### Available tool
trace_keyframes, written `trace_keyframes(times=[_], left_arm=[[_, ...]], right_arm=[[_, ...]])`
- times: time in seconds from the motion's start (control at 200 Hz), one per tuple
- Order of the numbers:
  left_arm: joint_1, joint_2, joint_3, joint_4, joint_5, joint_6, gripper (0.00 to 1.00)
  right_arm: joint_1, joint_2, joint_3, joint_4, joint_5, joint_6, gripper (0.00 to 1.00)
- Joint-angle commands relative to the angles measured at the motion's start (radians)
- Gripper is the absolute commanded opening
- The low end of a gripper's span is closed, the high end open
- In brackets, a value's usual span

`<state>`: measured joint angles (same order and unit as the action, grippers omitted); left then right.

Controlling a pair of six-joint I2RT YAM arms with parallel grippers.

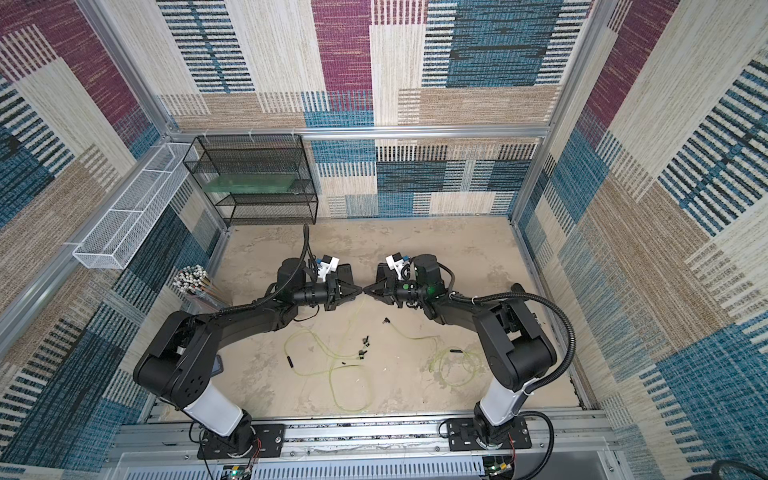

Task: Plug wired earphones into phones
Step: Pick up the wired earphone from the center of the board, then move the phone to the center of the board.

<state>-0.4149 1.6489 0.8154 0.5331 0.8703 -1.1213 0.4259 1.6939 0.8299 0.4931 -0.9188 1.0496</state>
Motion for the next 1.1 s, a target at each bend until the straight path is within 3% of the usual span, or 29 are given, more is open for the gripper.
trace_keyframes(times=[0.0, 0.095, 0.23, 0.295, 0.366, 0.426, 0.486, 0.576, 0.711, 0.791, 0.866, 1.097], left_arm=[[-0.001, 0.002, 0.009, 0.009, 0.019, 0.002, 0.00], [-0.002, -0.002, 0.012, -0.024, 0.015, 0.017, 0.00], [0.009, -0.047, 0.084, -0.310, -0.058, 0.176, 0.59], [0.014, -0.070, 0.186, -0.607, -0.179, 0.332, 0.71], [0.013, -0.066, 0.315, -0.915, -0.437, 0.472, 0.73], [0.015, -0.024, 0.417, -1.065, -0.633, 0.535, 0.74], [0.020, 0.062, 0.541, -1.183, -0.744, 0.577, 0.76], [0.017, 0.253, 0.770, -1.350, -0.817, 0.627, 0.78], [-0.012, 0.474, 1.031, -1.508, -0.943, 0.631, 0.82], [-0.032, 0.533, 1.103, -1.530, -0.994, 0.620, 0.85], [-0.041, 0.581, 1.153, -1.550, -1.008, 0.620, 1.00], [-0.074, 0.680, 1.208, -1.568, -0.988, 0.608, 0.99]], right_arm=[[0.001, -0.009, -0.005, 0.062, -0.007, -0.004, 0.01], [0.002, -0.014, -0.005, 0.059, -0.003, -0.010, 0.00], [0.000, -0.031, -0.010, 0.035, 0.023, -0.030, 0.00], [-0.004, -0.055, -0.018, -0.011, 0.064, -0.057, 0.00], [-0.001, -0.100, -0.014, -0.139, 0.168, -0.125, 0.00], [0.018, -0.144, 0.004, -0.266, 0.296, -0.206, 0.00], [0.053, -0.180, 0.024, -0.379, 0.427, -0.274, 0.00], [0.097, -0.231, 0.014, -0.437, 0.552, -0.306, 0.00], [0.122, -0.307, -0.044, -0.446, 0.611, -0.307, 0.00], [0.123, -0.342, -0.076, -0.453, 0.623, -0.312, 0.00], [0.116, -0.364, -0.097, -0.459, 0.623, -0.321, 0.00], [0.085, -0.383, -0.123, -0.464, 0.598, -0.344, 0.00]])
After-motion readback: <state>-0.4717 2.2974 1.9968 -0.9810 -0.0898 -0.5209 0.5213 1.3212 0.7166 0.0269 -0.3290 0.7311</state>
